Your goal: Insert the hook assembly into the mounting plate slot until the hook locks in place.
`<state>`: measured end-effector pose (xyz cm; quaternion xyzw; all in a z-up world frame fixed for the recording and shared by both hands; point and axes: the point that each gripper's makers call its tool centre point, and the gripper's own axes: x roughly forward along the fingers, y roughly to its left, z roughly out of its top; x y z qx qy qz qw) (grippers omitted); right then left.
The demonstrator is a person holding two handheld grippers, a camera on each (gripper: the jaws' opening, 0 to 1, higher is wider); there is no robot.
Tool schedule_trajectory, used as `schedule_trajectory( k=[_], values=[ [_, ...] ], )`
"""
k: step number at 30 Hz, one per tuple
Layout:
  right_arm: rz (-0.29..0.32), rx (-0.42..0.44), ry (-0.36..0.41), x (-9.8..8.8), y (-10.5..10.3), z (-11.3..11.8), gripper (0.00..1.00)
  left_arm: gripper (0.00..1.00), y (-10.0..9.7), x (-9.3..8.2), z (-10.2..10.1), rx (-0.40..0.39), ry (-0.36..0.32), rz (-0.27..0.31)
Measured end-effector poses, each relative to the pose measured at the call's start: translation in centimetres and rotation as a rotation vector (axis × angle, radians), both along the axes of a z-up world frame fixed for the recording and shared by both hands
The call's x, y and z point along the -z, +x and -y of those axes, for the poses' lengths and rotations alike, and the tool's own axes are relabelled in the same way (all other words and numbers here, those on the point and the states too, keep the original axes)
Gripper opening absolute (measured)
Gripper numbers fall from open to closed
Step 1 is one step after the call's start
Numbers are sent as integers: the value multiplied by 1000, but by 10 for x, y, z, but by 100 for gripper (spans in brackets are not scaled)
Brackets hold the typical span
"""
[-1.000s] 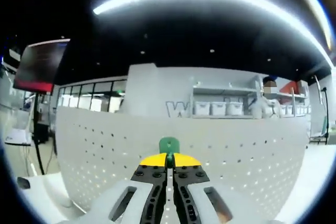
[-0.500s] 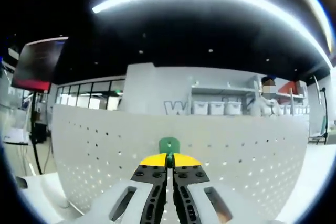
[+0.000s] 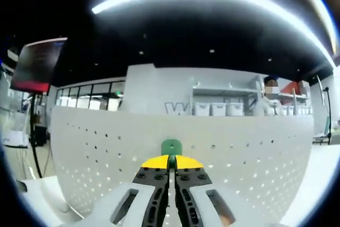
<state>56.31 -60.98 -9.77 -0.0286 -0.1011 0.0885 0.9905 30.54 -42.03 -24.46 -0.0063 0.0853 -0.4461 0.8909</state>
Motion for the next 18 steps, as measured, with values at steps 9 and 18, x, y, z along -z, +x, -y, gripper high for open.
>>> schedule_trajectory(
  k=[9,18],
  values=[
    [5,8,-19,2,4,0,0,67,1,-1,-1,-4,-5,0],
    [4,34,-97,3,4,-1,0,67,0,-1,-1,-6,-8,0]
  ],
)
